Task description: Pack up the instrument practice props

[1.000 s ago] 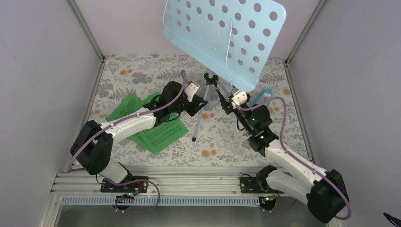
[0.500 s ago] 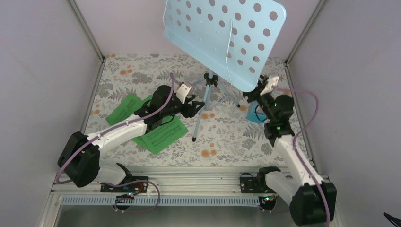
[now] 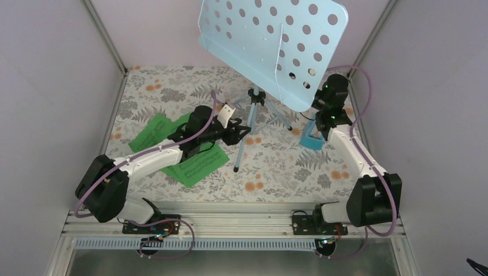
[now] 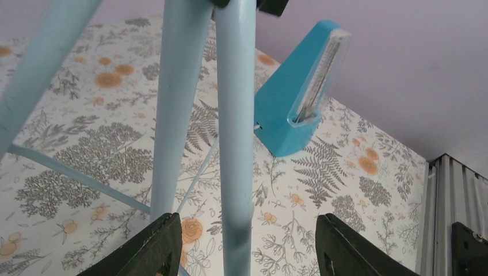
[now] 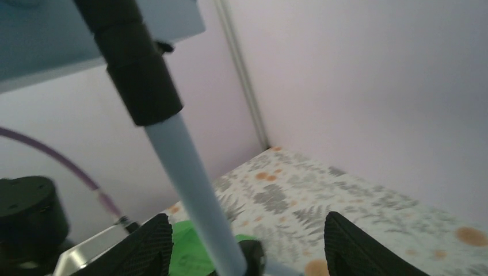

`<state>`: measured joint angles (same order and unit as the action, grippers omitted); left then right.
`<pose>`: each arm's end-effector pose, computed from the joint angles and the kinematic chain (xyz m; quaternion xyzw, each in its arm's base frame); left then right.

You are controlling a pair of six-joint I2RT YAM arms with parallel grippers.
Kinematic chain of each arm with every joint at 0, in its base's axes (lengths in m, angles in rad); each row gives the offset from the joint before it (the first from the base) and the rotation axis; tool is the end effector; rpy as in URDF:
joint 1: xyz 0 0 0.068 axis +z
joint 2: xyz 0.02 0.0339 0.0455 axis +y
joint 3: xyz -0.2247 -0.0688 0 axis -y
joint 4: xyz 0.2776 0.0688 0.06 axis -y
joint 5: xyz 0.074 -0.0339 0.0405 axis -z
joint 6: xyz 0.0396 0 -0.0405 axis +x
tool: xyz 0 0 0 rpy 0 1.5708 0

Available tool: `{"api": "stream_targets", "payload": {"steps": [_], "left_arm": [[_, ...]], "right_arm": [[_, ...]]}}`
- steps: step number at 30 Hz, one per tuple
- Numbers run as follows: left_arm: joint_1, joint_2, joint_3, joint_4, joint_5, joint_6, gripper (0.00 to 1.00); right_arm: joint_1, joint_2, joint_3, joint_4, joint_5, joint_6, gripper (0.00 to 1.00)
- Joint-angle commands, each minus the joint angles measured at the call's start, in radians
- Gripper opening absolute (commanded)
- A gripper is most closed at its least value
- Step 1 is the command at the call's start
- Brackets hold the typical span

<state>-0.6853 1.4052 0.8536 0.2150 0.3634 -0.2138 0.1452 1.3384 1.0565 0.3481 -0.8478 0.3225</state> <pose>0.2664 -0.2360 0.2041 0.2890 0.7555 -0.3801 0.4486 0.3436 0.0802 0.3192 -0.2440 0.6470 0.4276 0.5823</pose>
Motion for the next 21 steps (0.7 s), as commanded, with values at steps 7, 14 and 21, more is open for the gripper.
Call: {"api": "stream_targets", "payload": {"steps": [7,14,21], "left_arm": [[0.000,0.064,0.065,0.019,0.019,0.041,0.55],[-0.001,0.083,0.093,0.015,-0.003,0.037,0.46],[0.000,0.103,0.114,0.006,-0.016,0.040,0.38]], "right_arm": [[0.074,0.117,0.151,0.016,-0.252,-0.044,0.56],[0.099,0.183,0.244,-0.008,-0.266,-0.082,0.50],[0.115,0.210,0.286,-0.073,-0.257,-0.141,0.46]]}}
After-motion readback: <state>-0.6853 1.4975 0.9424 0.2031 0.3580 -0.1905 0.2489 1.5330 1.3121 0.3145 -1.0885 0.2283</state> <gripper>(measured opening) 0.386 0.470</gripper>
